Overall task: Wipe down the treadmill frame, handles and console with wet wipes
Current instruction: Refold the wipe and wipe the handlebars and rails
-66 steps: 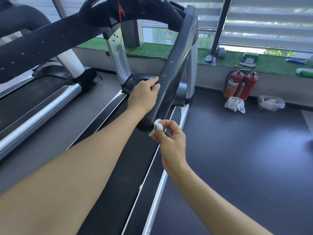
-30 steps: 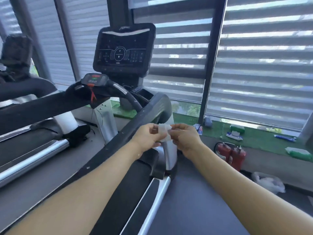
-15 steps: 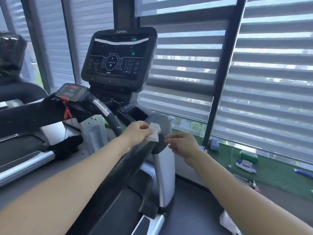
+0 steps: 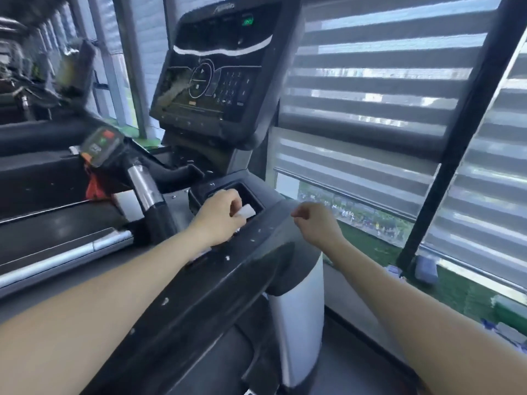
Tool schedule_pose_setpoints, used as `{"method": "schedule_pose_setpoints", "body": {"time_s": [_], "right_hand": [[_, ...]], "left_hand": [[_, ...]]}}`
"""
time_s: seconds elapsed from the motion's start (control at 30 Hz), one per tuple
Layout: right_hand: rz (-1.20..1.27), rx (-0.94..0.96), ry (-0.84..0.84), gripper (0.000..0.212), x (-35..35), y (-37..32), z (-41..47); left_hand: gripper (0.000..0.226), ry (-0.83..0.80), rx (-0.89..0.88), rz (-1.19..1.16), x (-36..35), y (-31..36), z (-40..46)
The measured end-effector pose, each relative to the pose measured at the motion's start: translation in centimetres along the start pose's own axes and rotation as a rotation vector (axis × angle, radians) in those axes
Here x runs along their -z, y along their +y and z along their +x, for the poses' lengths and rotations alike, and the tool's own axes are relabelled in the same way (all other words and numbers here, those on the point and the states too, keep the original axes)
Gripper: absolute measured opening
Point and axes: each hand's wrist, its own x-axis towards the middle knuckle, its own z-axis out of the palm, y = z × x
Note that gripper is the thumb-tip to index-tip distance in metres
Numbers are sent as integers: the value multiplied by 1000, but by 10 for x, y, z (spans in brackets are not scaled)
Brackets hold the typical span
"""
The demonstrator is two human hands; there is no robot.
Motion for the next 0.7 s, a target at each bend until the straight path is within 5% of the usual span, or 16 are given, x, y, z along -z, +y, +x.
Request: {"method": "schedule_pose_setpoints", "body": {"time_s": [0.37, 0.6, 0.7], "right_hand": [[-167, 584, -307, 21, -10, 56, 111], [-38, 668, -334, 22, -12, 64, 124], [-34, 671, -361, 26, -11, 67, 126]], "left_hand": [[22, -12, 133, 227, -46, 25, -2], [28, -43, 42, 351, -99, 50, 20], [48, -101, 10, 393, -118, 61, 45]]}}
